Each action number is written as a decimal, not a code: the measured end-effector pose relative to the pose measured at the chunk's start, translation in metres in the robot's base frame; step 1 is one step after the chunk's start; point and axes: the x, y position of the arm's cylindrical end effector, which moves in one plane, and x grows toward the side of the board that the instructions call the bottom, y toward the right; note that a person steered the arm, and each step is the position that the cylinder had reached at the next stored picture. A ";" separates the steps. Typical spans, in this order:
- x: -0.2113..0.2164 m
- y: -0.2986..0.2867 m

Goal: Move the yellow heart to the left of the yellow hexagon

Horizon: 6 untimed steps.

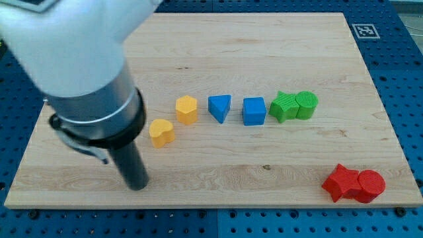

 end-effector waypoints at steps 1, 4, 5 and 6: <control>-0.017 0.014; -0.061 0.018; -0.069 0.018; -0.079 0.018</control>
